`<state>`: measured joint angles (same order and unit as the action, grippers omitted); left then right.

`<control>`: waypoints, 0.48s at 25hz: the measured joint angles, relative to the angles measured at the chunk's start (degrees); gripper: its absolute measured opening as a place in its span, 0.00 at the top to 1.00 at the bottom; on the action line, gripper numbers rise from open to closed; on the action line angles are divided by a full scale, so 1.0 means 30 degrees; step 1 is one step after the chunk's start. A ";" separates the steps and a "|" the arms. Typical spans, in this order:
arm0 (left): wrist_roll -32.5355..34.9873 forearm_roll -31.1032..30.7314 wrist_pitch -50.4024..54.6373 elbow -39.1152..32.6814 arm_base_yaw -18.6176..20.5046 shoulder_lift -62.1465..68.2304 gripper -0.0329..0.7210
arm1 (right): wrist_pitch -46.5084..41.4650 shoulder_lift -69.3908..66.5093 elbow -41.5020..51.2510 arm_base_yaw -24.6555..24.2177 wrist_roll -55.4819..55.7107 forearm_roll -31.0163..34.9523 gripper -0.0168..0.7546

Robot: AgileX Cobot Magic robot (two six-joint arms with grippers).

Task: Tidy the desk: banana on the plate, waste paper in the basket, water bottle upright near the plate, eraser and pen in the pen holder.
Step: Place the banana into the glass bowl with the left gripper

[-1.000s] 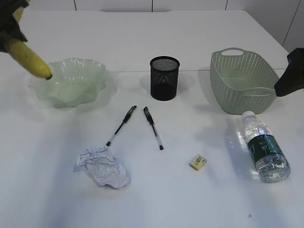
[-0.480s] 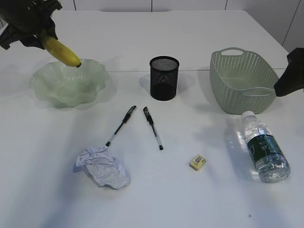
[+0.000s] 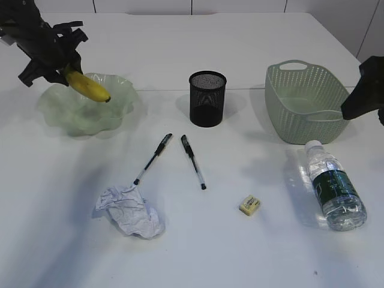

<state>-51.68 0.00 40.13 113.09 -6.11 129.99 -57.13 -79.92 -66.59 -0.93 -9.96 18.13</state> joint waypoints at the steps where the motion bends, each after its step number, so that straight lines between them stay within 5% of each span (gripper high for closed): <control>1: 0.0000 0.0000 -0.0046 0.0081 0.0000 0.0152 0.61 | 0.0000 0.0000 0.0000 0.0000 0.0000 0.0017 0.34; 12: 0.0046 0.0402 -0.0146 0.0157 0.0219 0.1353 0.60 | 0.0000 0.0000 0.0000 0.0000 0.0000 0.0048 0.34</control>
<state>-51.54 1.21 39.69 113.56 -5.45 134.05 -57.13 -79.92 -66.59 -0.93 -9.96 18.27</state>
